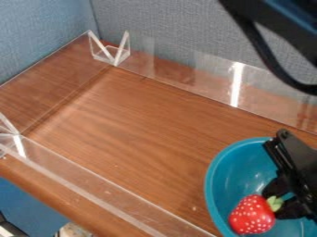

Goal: Put the strawberry in the blue bowl

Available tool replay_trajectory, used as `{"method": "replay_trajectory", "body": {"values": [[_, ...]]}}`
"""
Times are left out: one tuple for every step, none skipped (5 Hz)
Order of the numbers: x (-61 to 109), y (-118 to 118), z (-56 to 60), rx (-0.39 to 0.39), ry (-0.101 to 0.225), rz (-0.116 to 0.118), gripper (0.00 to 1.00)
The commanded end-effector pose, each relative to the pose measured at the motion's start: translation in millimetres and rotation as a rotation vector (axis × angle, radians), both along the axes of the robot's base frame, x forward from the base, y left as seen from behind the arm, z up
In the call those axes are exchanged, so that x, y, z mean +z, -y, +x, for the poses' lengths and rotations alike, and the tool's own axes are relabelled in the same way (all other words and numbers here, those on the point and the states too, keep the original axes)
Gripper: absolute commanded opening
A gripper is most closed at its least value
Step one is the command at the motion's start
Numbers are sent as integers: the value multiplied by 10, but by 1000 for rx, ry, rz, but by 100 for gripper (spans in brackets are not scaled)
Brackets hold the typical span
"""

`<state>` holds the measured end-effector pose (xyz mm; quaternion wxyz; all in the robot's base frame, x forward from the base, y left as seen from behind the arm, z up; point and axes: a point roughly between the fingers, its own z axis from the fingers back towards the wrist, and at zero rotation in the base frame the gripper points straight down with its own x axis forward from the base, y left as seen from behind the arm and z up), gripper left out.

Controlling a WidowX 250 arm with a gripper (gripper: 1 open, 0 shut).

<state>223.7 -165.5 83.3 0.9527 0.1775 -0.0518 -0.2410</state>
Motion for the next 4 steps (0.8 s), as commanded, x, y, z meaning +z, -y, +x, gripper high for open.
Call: {"method": "replay_trajectory", "body": {"values": [[217,-7,33,8,59,-63,0],[204,-14,34,11,59,-66,0],[190,-17,37,12,59,-69,0],[181,-22,40,13,59,-72,0]]}}
